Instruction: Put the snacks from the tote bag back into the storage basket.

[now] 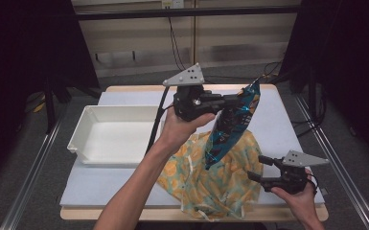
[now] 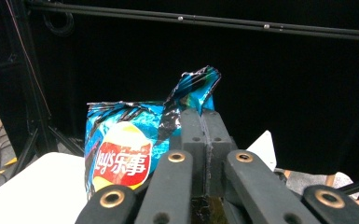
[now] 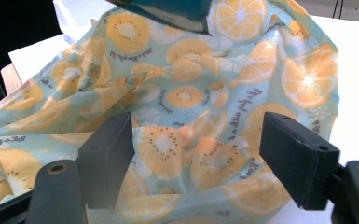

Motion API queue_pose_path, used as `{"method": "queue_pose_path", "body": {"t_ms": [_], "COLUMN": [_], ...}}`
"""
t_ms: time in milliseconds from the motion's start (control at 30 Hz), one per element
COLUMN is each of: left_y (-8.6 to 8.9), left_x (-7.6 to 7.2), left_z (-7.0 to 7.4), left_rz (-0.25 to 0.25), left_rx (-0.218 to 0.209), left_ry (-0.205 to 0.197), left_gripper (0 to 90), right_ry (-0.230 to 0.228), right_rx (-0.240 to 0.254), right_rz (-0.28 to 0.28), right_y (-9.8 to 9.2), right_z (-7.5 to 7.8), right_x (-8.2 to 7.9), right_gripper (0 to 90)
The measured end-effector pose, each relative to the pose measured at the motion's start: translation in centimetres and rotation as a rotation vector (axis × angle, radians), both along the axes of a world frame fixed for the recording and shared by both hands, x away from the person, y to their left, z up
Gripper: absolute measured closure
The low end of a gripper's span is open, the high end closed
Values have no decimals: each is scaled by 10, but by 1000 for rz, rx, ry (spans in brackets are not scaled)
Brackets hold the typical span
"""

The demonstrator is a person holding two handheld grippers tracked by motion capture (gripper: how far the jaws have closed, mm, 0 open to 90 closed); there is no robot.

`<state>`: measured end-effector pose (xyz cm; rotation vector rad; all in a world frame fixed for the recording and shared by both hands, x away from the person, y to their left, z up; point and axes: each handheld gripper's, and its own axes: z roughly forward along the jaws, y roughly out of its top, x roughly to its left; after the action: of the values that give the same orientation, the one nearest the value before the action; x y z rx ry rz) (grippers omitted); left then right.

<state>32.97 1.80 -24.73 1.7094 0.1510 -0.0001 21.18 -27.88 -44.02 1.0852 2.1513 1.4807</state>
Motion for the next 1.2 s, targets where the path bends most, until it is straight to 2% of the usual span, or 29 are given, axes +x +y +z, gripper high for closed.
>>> {"method": "queue_pose_path", "body": {"t_ms": [100, 267, 333, 467, 533, 767, 1200], "left_y": [3, 18, 21, 28, 37, 52, 84], "left_x": [0, 5, 7, 11, 15, 19, 25], "left_z": [3, 7, 9, 12, 16, 22, 27], "left_rz": [-1, 26, 30, 40, 53, 74, 161], "left_rx": [-22, -51, -38, -38, -51, -63, -64], "left_ry": [0, 12, 2, 6, 8, 6, -4], "left_gripper": [900, 900, 900, 900, 900, 900, 900], "right_ry": [0, -6, -5, -4, -4, 1, -14], "right_rx": [1, -9, -8, -4, -3, 0, 17], "right_rz": [0, -5, -6, -5, -1, -5, 20], "right_y": [0, 1, 1, 2, 2, 2, 2], "right_z": [0, 0, 0, 0, 0, -1, -4], "right_x": [0, 0, 0, 0, 2, 0, -1], "right_gripper": [251, 252, 252, 252, 249, 254, 246]}}
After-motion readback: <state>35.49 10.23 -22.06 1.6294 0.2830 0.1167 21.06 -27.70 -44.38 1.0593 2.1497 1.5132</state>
